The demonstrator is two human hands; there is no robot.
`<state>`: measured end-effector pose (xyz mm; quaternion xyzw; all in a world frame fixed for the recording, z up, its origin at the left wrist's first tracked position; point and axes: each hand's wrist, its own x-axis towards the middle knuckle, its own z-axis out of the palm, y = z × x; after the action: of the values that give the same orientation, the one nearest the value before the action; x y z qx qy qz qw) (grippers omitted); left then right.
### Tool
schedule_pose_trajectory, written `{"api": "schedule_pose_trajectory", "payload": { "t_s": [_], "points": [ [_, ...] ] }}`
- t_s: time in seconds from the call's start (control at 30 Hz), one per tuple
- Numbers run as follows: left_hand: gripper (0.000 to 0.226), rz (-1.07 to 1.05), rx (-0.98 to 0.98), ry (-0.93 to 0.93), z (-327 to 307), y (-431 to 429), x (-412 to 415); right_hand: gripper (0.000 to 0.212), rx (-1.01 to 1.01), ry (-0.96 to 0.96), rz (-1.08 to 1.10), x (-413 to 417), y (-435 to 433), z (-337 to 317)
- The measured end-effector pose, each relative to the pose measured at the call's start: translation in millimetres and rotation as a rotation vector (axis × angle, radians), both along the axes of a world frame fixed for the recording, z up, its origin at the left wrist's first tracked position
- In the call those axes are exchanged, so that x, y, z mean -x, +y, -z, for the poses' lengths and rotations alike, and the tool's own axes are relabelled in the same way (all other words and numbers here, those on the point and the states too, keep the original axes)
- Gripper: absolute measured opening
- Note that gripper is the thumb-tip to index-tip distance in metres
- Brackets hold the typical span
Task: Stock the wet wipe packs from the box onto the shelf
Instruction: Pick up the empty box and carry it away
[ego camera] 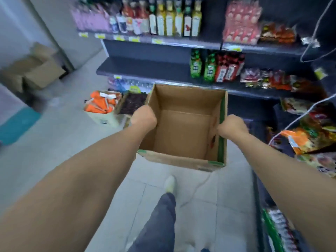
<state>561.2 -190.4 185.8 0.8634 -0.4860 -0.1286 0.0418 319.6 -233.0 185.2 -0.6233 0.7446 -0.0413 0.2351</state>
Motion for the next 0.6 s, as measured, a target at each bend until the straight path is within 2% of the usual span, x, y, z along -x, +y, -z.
{"api": "schedule_pose_trajectory", "payload": {
  "t_s": [0.2,0.3,0.37,0.47,0.57,0.6],
  "points": [
    [0.031,-0.182,-0.017,0.006,-2.1,38.9,-101.5,0.013,-0.006,-0.021,-0.238,-115.6,-13.7,-17.6],
    [0.032,-0.343,0.003,0.064,-5.7,56.0,-153.4,0.007,0.015,0.011,-0.377,-179.5,-20.0,-21.7],
    [0.032,-0.429,0.020,0.079,-6.8,66.6,-190.6,0.008,0.039,0.015,-0.453,-226.3,-24.1,-23.2],
    [0.031,-0.543,0.039,0.112,-7.2,83.5,-248.8,0.026,0.059,0.010,-0.536,-300.8,-27.3,-21.7],
    [0.031,-0.643,0.041,0.124,-3.7,97.2,-308.6,0.011,0.053,0.026,-0.646,-375.6,-29.3,-19.0],
    [0.031,-0.672,0.040,0.120,-2.8,100.6,-328.0,0.017,0.043,0.021,-0.667,-400.9,-31.4,-17.2]
  ]
}}
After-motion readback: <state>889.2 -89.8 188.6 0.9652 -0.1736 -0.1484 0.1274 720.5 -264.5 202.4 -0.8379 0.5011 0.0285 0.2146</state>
